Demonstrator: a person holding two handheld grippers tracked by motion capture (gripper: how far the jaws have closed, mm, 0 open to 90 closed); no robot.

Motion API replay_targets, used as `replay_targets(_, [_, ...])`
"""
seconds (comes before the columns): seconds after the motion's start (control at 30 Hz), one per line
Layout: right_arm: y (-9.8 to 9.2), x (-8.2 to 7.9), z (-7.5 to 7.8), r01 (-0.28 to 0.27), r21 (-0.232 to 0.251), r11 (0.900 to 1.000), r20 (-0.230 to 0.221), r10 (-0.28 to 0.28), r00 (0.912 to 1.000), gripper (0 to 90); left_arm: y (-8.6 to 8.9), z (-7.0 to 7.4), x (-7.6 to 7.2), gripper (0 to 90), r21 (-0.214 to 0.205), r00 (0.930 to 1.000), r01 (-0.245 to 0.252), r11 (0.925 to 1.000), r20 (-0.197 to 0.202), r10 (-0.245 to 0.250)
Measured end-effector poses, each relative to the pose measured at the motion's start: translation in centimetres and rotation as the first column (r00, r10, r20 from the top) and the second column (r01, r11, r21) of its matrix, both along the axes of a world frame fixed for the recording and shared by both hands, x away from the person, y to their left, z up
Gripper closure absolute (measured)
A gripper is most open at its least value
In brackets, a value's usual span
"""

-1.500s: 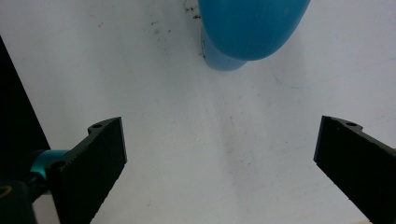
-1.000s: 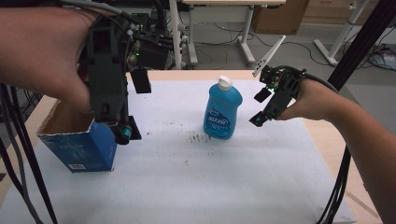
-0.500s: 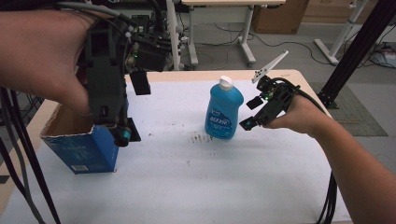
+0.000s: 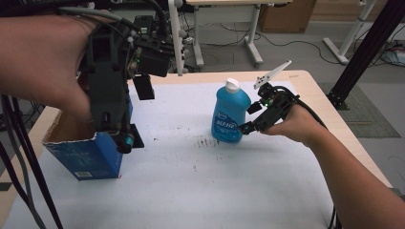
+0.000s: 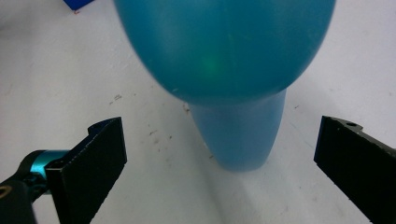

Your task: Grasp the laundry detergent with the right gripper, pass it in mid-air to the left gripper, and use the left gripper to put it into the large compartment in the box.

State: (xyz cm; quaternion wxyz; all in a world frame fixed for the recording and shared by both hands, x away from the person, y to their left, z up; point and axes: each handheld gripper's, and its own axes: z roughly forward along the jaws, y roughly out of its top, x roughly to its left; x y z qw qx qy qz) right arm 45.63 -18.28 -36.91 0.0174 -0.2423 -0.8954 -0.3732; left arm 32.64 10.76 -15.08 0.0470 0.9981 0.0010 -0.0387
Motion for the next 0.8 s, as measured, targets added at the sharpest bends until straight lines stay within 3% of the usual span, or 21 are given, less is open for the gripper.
replay_targets(0.57, [1.1,0.8,-1.6,0.022,0.098,0.995,0.018,-0.024,0.9995,1.3,0.0,-0.3,0.3,2.2,0.005,1.0,-0.005,1.0,-0.008,0.005])
replay_targets(0.8, [1.7,0.9,-2.1,0.035,0.133,0.9905,0.053,-0.042,0.9977,1.6,0.3,-0.4,0.4,2.1,0.007,0.9999,-0.008,0.9999,-0.01,0.008])
